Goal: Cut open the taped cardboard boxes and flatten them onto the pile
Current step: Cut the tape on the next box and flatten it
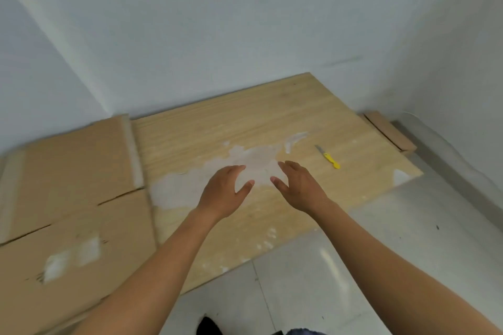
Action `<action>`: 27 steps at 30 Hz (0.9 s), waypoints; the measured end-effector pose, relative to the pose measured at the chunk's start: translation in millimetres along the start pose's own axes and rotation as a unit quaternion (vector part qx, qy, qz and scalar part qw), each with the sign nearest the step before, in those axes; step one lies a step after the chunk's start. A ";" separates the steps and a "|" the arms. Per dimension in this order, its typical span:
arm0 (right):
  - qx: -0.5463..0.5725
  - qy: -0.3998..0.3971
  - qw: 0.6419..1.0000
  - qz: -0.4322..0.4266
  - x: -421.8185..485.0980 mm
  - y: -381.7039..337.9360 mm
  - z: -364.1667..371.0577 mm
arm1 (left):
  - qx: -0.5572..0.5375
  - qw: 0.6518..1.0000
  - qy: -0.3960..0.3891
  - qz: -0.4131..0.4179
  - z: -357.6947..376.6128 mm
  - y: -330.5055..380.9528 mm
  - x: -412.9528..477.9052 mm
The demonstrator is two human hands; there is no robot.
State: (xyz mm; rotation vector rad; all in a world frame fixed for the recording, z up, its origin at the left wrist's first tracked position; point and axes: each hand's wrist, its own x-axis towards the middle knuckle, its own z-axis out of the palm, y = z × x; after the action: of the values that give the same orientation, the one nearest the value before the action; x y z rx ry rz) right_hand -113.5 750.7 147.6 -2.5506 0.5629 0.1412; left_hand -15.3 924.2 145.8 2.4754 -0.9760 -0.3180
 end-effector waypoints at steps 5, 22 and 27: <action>0.022 0.032 0.998 0.056 -40.5 90.3 -41.8 | 0.000 0.998 -0.033 0.050 54.6 97.1 23.7; 0.040 0.123 0.956 0.264 -98.9 369.3 -159.2 | -0.033 0.960 -0.176 0.215 230.1 355.0 163.0; 0.042 0.098 0.954 0.282 -48.3 439.1 -197.0 | -0.055 0.962 -0.194 0.185 265.8 394.5 237.9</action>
State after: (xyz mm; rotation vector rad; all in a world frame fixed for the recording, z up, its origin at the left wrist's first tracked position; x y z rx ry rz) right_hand -343.0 325.7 121.5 -2.2668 1.3355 0.0601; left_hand -172.6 418.3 98.7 2.1120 -1.5063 -0.7264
